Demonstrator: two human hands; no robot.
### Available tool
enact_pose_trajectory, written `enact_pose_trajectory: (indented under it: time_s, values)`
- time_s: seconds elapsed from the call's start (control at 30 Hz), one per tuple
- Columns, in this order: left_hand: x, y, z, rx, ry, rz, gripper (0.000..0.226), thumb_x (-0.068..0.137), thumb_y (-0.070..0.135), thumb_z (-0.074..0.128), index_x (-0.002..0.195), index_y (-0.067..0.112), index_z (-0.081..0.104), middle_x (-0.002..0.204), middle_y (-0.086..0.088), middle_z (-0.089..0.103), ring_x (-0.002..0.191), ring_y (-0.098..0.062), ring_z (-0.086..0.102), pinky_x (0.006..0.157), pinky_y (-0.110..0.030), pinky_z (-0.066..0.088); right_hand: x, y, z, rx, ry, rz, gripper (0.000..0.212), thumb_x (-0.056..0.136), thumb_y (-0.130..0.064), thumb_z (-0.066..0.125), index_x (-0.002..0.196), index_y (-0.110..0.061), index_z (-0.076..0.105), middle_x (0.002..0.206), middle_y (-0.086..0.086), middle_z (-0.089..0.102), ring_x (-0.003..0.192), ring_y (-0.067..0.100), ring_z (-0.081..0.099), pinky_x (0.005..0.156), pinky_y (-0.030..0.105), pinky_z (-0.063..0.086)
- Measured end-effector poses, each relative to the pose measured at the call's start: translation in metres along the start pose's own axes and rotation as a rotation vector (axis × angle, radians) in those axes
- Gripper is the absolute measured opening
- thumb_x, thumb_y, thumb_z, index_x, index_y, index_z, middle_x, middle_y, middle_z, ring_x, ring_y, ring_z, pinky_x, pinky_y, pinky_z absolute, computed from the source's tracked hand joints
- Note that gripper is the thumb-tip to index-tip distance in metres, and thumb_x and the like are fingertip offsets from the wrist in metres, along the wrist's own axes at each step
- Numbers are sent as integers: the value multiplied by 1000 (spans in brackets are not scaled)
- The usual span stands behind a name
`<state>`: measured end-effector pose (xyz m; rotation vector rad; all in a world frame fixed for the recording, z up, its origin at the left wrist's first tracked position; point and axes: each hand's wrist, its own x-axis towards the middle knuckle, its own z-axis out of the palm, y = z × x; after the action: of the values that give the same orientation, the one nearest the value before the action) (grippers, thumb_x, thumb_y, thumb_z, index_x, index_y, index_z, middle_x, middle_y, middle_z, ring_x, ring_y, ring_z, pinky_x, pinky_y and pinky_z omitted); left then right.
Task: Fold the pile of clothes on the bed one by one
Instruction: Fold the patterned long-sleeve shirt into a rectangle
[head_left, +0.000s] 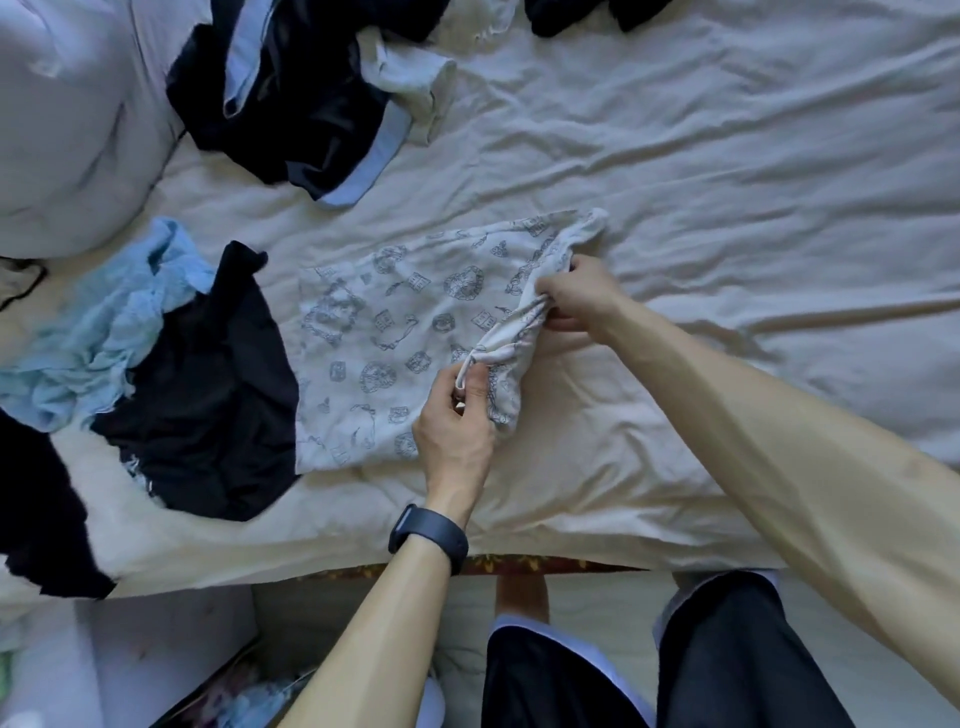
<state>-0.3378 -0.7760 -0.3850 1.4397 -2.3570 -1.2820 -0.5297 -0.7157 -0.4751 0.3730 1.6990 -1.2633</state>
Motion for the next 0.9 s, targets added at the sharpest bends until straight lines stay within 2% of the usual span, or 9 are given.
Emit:
enact_pose_trajectory:
  time_s: [0.13, 0.27, 0.37, 0.43, 0.53, 0.6, 0.7, 0.77, 0.9]
  values:
    - [8, -7, -21, -50, 35, 1, 22, 100, 49, 52, 93, 31, 63, 60, 13, 53, 57, -4, 49, 54, -20, 37, 26, 5, 23, -226, 127, -112, 41, 57, -38, 56, 95, -23, 61, 97, 6, 70, 96, 38, 69, 75, 52, 62]
    - [17, -28, -63, -148, 135, -41, 10, 101, 45, 51, 97, 38, 57, 61, 11, 55, 57, -2, 53, 53, -17, 39, -31, -44, 88, -412, 167, -257, 40, 74, -28, 52, 114, -23, 49, 98, 8, 64, 95, 36, 65, 81, 53, 59]
    - [31, -63, -99, -240, 234, -109, 22, 101, 45, 49, 107, 25, 57, 71, -1, 57, 59, -6, 53, 59, -25, 45, -47, -61, 157, -592, 136, -373, 40, 87, -23, 50, 127, -22, 46, 102, 10, 62, 96, 36, 60, 88, 47, 54]
    - [42, -90, -122, -283, 298, -194, 22, 102, 43, 49, 108, 23, 55, 80, -11, 62, 65, -7, 55, 61, -18, 45, -50, -63, 207, -715, 110, -441, 38, 91, -22, 47, 128, -19, 44, 102, 13, 62, 95, 37, 59, 84, 45, 50]
    - [59, -131, -151, -339, 346, -321, 24, 103, 42, 48, 109, 20, 56, 83, -3, 63, 70, 3, 58, 61, -11, 44, -40, -56, 276, -816, 50, -502, 42, 91, -17, 46, 132, -18, 40, 93, 13, 64, 89, 37, 62, 76, 43, 52]
    - [71, -161, -165, -341, 325, -401, 24, 103, 43, 47, 107, 21, 57, 83, 5, 63, 71, 4, 58, 62, -19, 42, -29, -48, 314, -889, 6, -493, 53, 92, -16, 48, 143, -20, 34, 83, 8, 62, 83, 34, 64, 71, 40, 51]
    - [87, -208, -175, -349, 209, -570, 25, 103, 44, 46, 103, 21, 57, 88, 8, 62, 82, -10, 60, 74, -35, 45, -13, -33, 350, -985, -30, -420, 44, 95, -24, 52, 136, -18, 36, 98, 12, 67, 90, 36, 66, 74, 40, 50]
    - [95, -233, -179, -327, 95, -635, 28, 103, 44, 47, 103, 19, 58, 91, 6, 64, 89, -20, 61, 75, -34, 45, -1, -24, 361, -1034, -10, -396, 53, 97, -38, 53, 140, -15, 33, 109, 16, 70, 93, 37, 67, 75, 37, 48]
    - [102, -254, -186, -315, -38, -673, 24, 102, 42, 50, 103, 20, 59, 91, 8, 65, 84, -12, 61, 73, -34, 48, 12, -22, 370, -1112, 41, -408, 86, 92, -73, 46, 152, -16, 24, 124, 16, 68, 92, 35, 71, 83, 44, 57]
